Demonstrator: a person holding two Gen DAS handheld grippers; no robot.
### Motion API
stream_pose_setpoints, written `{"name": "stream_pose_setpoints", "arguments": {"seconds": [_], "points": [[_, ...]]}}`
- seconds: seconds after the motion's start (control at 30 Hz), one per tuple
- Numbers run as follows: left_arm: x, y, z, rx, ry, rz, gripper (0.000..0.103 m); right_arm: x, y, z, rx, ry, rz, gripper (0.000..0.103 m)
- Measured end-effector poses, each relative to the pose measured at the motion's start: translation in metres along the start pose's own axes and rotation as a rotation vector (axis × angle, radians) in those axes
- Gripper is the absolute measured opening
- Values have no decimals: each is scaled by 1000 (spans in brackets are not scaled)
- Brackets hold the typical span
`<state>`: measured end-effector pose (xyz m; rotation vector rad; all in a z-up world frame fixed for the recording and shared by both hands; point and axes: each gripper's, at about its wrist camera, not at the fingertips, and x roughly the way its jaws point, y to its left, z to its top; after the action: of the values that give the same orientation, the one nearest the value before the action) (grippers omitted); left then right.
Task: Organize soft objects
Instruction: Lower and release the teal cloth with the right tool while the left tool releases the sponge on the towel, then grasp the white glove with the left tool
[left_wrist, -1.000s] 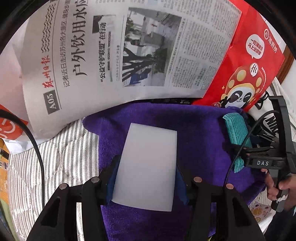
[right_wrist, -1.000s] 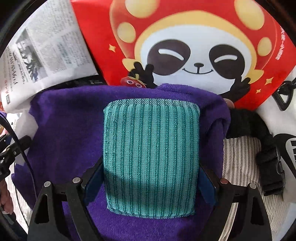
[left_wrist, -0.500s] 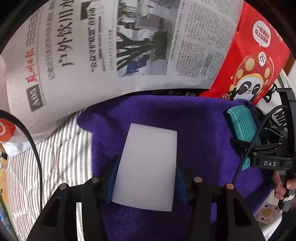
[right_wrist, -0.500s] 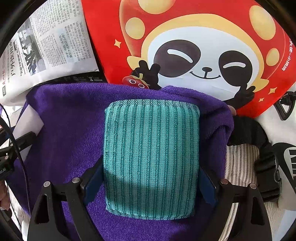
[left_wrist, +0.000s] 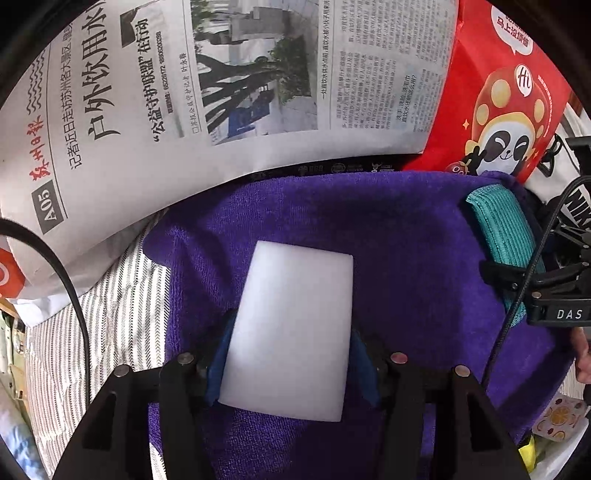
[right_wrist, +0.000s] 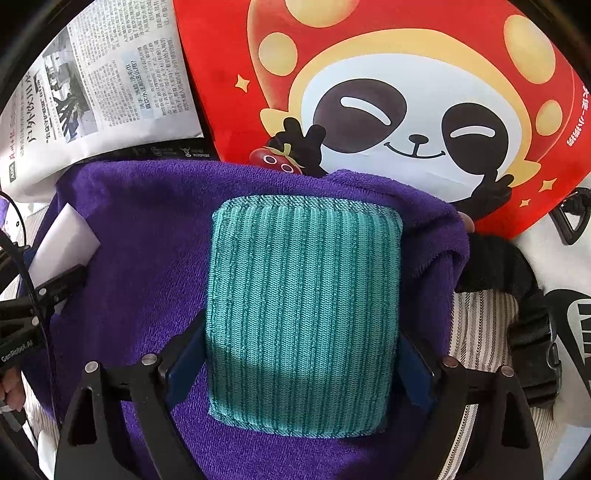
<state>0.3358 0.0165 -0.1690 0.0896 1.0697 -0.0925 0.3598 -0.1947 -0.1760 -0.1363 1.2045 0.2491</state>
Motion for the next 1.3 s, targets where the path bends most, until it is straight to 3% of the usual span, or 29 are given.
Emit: {"name": "stream_pose_setpoints", "arguments": {"seconds": [0.27,0.57,1.0,1.13,1.3], "points": [[6,-19,-3,37,10,-17,71,-3,7,-3,-23,-9,-4,95],[6,-37,-3,68,29,-8,86,-44,19,-1,-55,-137,-76,97],[7,-60,8,90,66,3,86,-104,54,-12,-117,-248,-156,97],[0,-71,12,102,76,-3,86,-129,34,-31,-80,-250,-147,97],[-13,-86,15,128,82,25,86,-158,29,-83,-13,-206,-123,97]]}}
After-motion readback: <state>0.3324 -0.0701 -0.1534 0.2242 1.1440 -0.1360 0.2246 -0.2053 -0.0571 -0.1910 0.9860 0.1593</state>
